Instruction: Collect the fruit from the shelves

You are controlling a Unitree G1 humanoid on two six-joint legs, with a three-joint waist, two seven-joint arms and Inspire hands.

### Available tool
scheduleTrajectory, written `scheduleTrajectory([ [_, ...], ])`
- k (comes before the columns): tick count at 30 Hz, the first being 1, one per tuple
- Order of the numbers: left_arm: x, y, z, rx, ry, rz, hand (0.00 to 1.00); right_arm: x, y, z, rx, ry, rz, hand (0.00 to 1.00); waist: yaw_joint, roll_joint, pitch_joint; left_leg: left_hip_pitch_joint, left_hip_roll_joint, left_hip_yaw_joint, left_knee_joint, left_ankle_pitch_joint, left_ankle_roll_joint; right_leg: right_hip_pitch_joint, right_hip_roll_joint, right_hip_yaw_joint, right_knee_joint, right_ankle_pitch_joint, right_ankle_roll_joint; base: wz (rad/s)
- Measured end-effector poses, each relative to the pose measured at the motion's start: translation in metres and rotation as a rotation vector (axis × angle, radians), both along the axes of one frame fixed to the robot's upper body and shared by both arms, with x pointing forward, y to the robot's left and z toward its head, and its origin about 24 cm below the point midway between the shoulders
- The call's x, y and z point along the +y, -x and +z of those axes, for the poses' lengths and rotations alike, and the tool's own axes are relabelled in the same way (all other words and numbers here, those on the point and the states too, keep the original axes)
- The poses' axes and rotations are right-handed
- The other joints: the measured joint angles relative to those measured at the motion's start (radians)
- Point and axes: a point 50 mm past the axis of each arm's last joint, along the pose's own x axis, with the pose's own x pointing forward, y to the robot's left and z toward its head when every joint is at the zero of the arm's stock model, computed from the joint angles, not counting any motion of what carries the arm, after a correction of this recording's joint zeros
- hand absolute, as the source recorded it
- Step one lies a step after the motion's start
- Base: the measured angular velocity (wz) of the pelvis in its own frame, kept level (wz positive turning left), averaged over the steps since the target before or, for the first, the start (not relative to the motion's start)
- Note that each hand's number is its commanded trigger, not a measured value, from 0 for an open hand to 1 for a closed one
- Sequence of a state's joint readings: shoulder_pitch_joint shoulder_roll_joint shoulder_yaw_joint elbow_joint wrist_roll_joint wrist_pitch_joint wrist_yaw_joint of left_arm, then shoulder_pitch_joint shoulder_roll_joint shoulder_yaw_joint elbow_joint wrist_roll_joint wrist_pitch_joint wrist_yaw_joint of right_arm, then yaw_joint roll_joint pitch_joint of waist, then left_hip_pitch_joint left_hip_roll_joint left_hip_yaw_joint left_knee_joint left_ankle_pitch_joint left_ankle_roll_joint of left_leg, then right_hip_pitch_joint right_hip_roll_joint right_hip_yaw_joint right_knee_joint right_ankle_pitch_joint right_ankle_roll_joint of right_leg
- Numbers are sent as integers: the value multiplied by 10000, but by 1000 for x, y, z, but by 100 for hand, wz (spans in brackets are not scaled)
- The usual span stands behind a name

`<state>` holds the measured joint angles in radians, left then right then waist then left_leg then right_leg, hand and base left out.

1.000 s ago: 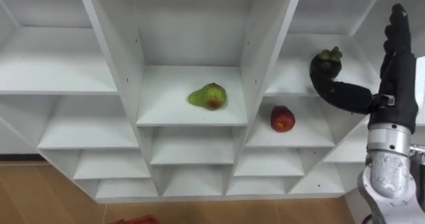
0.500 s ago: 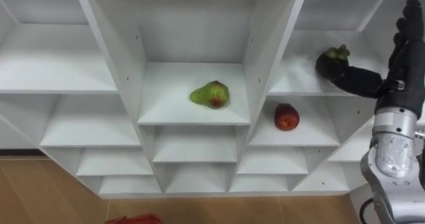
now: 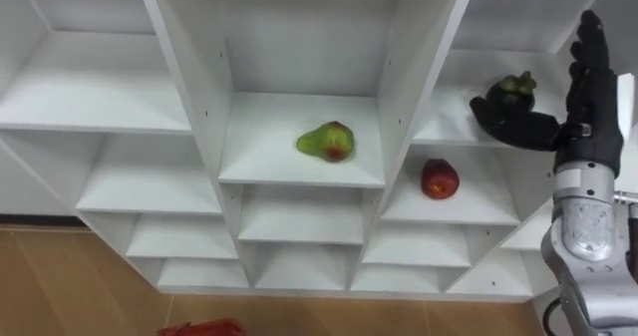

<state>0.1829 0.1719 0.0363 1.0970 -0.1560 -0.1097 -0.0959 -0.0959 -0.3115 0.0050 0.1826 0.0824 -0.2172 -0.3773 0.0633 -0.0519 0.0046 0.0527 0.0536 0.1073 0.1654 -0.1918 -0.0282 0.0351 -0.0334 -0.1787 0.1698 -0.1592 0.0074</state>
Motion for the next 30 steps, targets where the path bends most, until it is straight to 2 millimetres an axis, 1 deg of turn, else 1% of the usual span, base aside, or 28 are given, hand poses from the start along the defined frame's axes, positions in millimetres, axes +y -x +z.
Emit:
scheduleTrajectory([
  [2, 0, 0, 0, 20, -18, -32, 100, 1, -1, 1, -18, 33, 102, 0, 32, 0, 0, -18, -2, -22, 6, 0, 0, -1, 0, -7, -1, 0, 0, 0],
  [7, 0, 0, 0, -7, -69, -92, 100, 2, -6, 6, 50, 364, 534, 0, -17, -13, -7, -58, -4, -95, 19, 1, -1, 3, -8, -94, -9, 0, 0, 4],
  [12, 1, -1, 1, -38, -136, -240, 100, 3, -11, 5, 392, 758, 752, 0, -10, -33, -10, -56, -3, -156, 17, 1, -1, 20, -10, -142, 5, 2, -3, 2],
  [14, 1, -1, 1, -69, -149, -286, 100, 3, -13, 4, 481, 792, 811, 0, -13, -68, 1, -50, -3, -147, 17, 2, -2, 25, -11, -157, 7, 2, -3, 0],
  [18, 4, -2, 3, -149, -218, -212, 100, -3, -21, -7, 1231, 770, 690, 0, -13, -251, 89, -60, -3, -212, 36, 6, -6, 37, -15, -165, 19, 7, -11, 0],
  [19, 5, -2, 3, -113, -216, -174, 100, -5, -21, -13, 1602, 753, 712, 0, -5, -298, 78, -74, -5, -217, 42, 6, -6, 34, -16, -168, 19, 7, -11, 0],
  [21, 5, -2, 3, -66, -220, -134, 100, -7, -21, -17, 1921, 713, 750, 0, -13, -319, 71, -92, -12, -230, 45, 6, -5, 24, -24, -182, 17, 7, -11, 0],
  [26, 6, -3, 3, 93, -187, -89, 100, -13, -24, -21, 2346, 492, 672, 0, -42, -316, 55, -120, -32, -263, 55, 11, 2, 10, -42, -205, 5, 6, -10, 0],
  [29, 6, -3, 2, 199, -178, -31, 100, -15, -24, -23, 2517, 467, 630, 0, -44, -323, 34, -118, -37, -253, 59, 11, 3, 11, -44, -205, 7, 6, -10, 0],
  [30, 7, -3, 2, 241, -175, 32, 100, -15, -24, -24, 2594, 457, 618, 0, -41, -324, 5, -114, -39, -247, 59, 11, 3, 16, -45, -207, 8, 6, -10, 0],
])
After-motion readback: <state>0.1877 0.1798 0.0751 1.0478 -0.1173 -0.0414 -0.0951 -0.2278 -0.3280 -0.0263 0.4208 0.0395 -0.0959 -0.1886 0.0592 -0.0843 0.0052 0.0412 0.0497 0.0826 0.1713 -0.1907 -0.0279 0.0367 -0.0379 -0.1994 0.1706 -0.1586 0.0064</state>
